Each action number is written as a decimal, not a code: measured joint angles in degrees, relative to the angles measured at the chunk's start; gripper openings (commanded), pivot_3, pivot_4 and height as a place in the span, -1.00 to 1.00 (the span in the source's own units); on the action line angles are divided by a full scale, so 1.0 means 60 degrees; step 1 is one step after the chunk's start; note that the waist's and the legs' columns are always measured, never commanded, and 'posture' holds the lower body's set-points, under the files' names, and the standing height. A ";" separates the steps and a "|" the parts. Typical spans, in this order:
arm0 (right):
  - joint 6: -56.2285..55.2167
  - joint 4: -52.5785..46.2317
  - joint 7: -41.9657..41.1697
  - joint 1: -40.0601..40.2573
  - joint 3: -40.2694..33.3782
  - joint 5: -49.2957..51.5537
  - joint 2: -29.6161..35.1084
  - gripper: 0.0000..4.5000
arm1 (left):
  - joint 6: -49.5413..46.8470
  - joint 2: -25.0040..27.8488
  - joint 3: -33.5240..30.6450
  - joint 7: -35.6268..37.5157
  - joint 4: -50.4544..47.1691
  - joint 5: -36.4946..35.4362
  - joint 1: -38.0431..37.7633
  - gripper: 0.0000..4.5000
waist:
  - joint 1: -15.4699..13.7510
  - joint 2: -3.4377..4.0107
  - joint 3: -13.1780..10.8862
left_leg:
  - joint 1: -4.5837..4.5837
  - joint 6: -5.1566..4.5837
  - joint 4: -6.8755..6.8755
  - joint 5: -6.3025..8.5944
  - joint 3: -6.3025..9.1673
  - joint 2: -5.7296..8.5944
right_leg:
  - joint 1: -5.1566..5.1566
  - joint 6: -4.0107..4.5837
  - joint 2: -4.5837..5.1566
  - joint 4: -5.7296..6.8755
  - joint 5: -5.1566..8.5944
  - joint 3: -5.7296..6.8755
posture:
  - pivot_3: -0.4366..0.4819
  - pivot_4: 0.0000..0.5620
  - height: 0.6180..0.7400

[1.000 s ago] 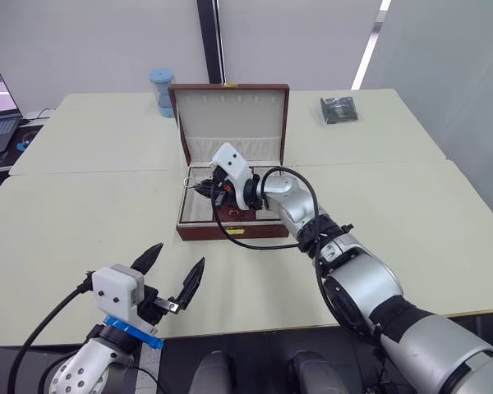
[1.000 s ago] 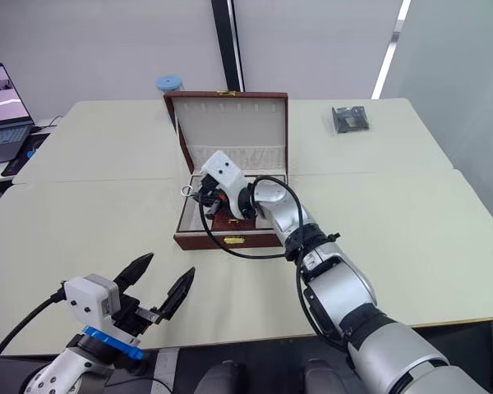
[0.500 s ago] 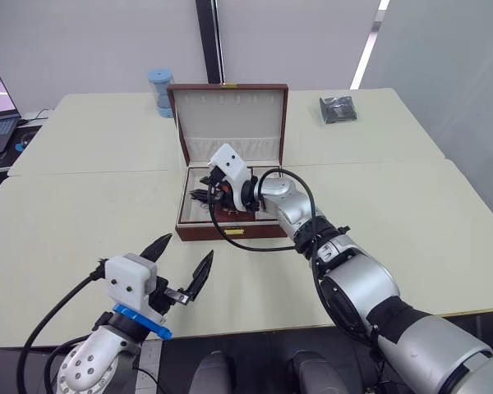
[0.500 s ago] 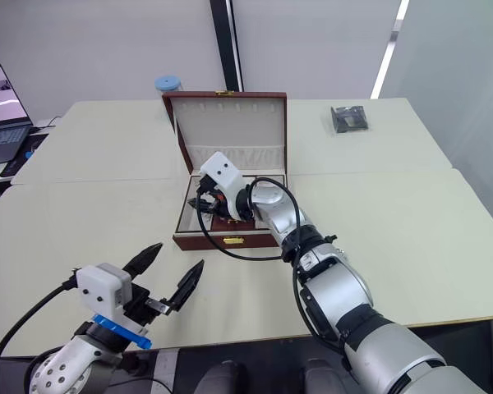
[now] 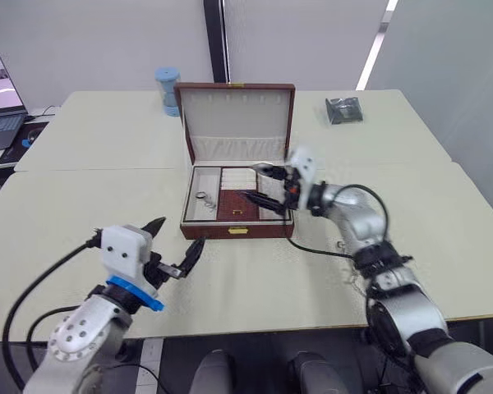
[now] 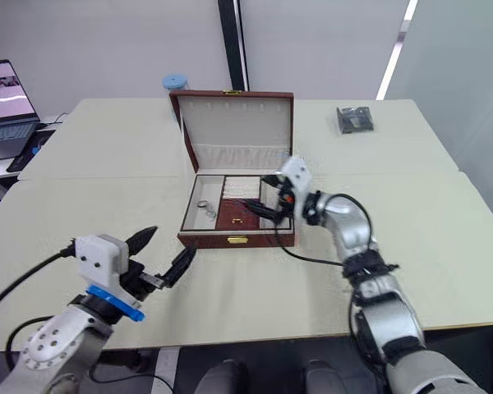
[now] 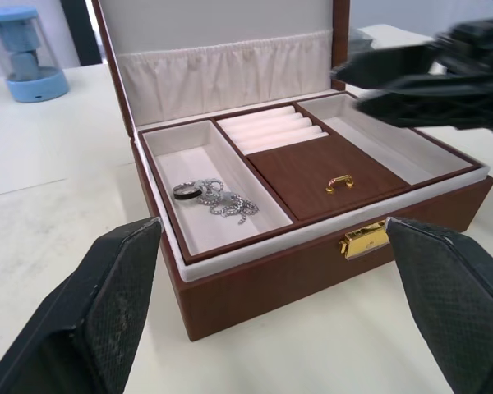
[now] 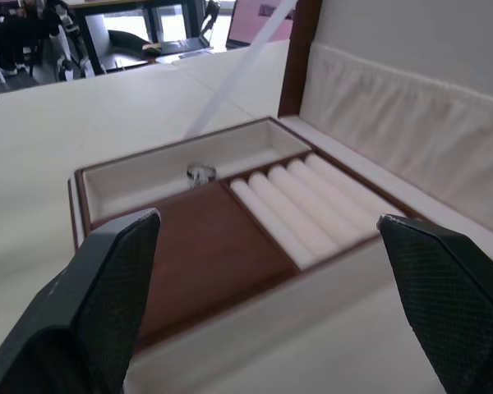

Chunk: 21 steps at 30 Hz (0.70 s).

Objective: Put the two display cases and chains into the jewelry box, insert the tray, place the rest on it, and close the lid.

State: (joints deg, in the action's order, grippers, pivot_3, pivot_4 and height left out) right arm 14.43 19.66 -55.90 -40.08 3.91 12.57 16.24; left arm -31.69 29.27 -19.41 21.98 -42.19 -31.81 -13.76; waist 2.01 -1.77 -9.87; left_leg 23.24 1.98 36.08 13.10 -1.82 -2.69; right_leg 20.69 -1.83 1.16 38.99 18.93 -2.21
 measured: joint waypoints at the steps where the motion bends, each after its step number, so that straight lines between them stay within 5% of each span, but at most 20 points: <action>1: 0.0156 -0.0401 -0.0107 0.0276 -0.0096 0.0112 0.0330 0.99 | -0.0166 0.0212 -0.0216 0.0170 0.0150 -0.0228 0.0084 1.00 | 0.0040 0.0001 -0.0001 | -0.0001 0.0000 -0.0001 0.0000 0.0001 -0.0005 | 0.0004 0.0000 -0.0009 0.0006 0.0000 -0.0002 | -0.05 -0.47 1.00; 12: 0.0414 -0.2098 -0.0902 0.3233 -0.1564 0.0830 0.3603 0.99 | -0.0229 0.3055 -0.1747 0.2971 0.3876 -0.0645 0.0800 1.00 | -0.0029 0.0002 -0.0009 | -0.0008 0.0001 -0.0003 -0.0001 -0.0019 -0.0001 | 0.0006 0.0002 -0.0012 -0.0003 0.0003 -0.0017 | -0.05 -0.47 1.00; 21: 0.0137 -0.2253 -0.0876 0.5001 -0.2891 0.1111 0.4711 0.99 | 0.1226 0.3916 -0.1964 0.4636 0.7070 0.0253 0.1236 1.00 | -0.0030 -0.0001 -0.0010 | -0.0009 0.0001 -0.0003 -0.0001 -0.0024 -0.0003 | 0.0009 0.0002 -0.0009 0.0000 0.0003 -0.0018 | -0.05 -0.47 1.00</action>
State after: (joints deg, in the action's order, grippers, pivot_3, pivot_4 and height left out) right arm 15.25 6.14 -61.15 -10.07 -13.43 19.24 44.51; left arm -24.33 52.77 -31.19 49.79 0.23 -30.29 -6.34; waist 1.83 -1.77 -9.94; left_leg 23.19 1.99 36.06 13.10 -1.96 -2.71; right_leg 20.74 -1.82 1.10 38.99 18.95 -2.32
